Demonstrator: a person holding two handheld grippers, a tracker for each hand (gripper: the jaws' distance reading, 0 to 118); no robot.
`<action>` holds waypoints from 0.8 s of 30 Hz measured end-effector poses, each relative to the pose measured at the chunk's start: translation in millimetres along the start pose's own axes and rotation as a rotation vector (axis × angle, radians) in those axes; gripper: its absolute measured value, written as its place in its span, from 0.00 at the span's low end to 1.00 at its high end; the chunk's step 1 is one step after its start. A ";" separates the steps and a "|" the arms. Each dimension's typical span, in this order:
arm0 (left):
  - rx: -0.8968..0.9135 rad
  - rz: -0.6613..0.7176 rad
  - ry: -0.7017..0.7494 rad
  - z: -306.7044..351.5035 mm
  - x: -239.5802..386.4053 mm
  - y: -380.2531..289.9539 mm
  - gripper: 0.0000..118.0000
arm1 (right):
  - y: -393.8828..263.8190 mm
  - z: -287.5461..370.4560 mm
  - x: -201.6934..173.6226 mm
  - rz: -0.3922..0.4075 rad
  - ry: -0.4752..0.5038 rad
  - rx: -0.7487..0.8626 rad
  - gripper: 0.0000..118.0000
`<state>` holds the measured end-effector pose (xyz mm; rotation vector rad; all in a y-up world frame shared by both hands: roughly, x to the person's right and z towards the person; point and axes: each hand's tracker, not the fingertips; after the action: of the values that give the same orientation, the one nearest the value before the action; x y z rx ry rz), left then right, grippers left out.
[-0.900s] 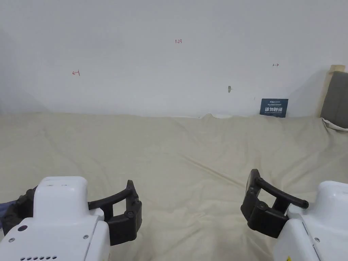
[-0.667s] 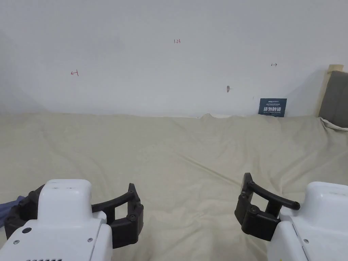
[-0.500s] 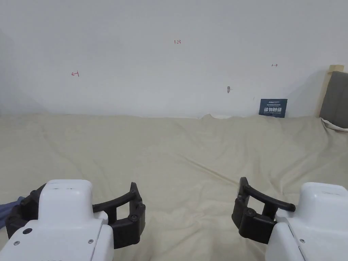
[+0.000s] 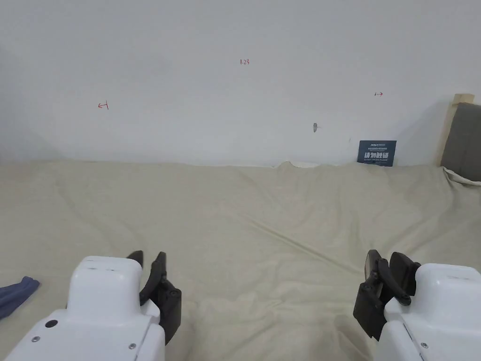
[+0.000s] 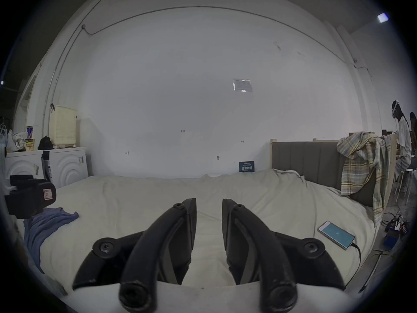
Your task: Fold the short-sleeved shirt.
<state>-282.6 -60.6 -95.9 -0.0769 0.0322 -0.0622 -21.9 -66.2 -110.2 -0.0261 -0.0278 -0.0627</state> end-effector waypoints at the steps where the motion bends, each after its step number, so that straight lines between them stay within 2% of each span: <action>1: 0.005 -0.010 0.010 -0.1 3.3 -1.4 0.08 | 0.4 0.1 -0.2 0.000 0.005 0.000 0.15; 4: 0.014 -0.018 0.019 -0.5 8.4 -1.4 0.03 | -1.2 0.7 -1.1 0.034 0.002 0.008 0.00; 6: 0.012 0.022 0.005 -1.4 6.4 -0.4 0.00 | -1.7 2.5 -2.7 0.068 -0.008 0.022 0.00; 9: 0.022 0.071 0.026 -2.8 2.9 1.9 0.00 | -1.7 2.8 -4.2 0.090 -0.019 0.034 0.00; 14: 0.025 0.104 0.042 -4.8 -4.7 1.5 0.00 | -1.7 2.4 2.0 0.058 -0.009 0.033 0.00; 24: 0.012 0.076 0.037 -5.9 -3.0 -0.7 0.00 | -5.3 -3.4 1.9 0.060 0.001 0.008 0.00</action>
<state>-285.8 -61.6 -101.6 -0.0627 0.0719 0.0120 -20.2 -71.7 -113.4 -0.0191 -0.0260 -0.0025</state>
